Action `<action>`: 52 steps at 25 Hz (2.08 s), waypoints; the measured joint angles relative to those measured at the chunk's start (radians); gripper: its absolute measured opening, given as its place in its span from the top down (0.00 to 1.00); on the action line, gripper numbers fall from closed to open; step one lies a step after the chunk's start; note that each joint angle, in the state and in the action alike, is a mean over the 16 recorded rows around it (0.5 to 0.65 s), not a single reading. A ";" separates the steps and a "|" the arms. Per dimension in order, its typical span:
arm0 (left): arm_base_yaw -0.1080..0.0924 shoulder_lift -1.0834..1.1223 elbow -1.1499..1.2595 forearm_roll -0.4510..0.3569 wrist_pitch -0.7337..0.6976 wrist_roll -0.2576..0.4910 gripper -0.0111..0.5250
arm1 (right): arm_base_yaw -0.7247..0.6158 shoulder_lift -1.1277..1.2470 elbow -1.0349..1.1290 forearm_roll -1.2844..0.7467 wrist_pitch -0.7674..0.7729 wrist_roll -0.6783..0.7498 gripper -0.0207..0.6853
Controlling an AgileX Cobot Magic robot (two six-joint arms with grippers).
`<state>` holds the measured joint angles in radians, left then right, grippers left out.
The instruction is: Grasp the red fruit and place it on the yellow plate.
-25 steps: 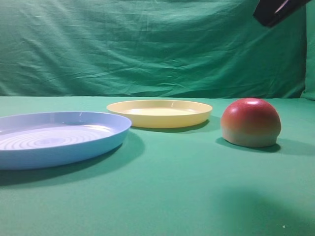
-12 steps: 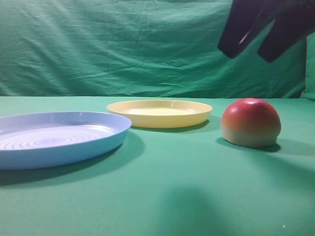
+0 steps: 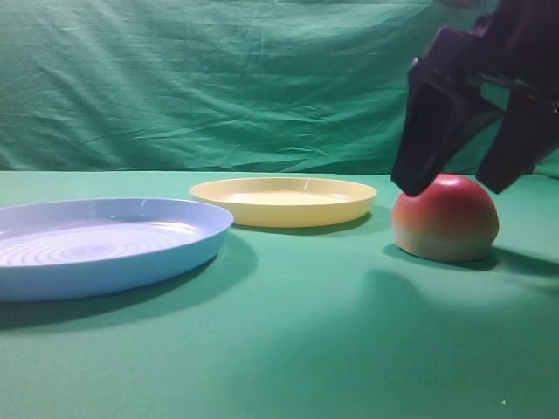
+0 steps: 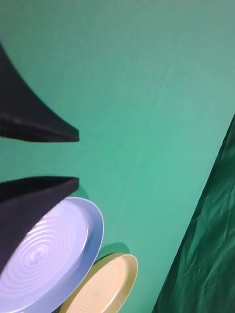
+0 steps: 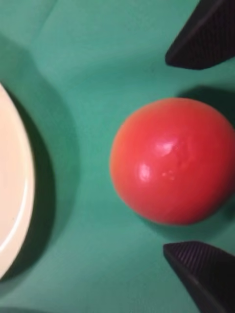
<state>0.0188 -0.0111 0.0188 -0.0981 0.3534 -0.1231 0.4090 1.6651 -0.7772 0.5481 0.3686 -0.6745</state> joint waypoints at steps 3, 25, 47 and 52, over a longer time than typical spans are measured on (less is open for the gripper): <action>0.000 0.000 0.000 0.000 0.000 0.000 0.69 | 0.000 0.010 -0.021 0.002 0.000 0.000 0.33; 0.000 0.000 0.000 0.000 0.000 0.000 0.69 | 0.090 0.205 -0.528 0.004 -0.025 -0.011 0.50; 0.000 0.000 0.000 0.000 0.000 0.000 0.69 | 0.107 0.011 -0.633 -0.047 0.088 -0.044 0.46; 0.000 0.000 0.000 0.000 0.000 0.000 0.69 | 0.107 -0.150 -0.634 -0.055 0.210 -0.008 0.74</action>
<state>0.0188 -0.0111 0.0188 -0.0981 0.3534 -0.1231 0.5164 1.5149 -1.4110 0.4935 0.5785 -0.6824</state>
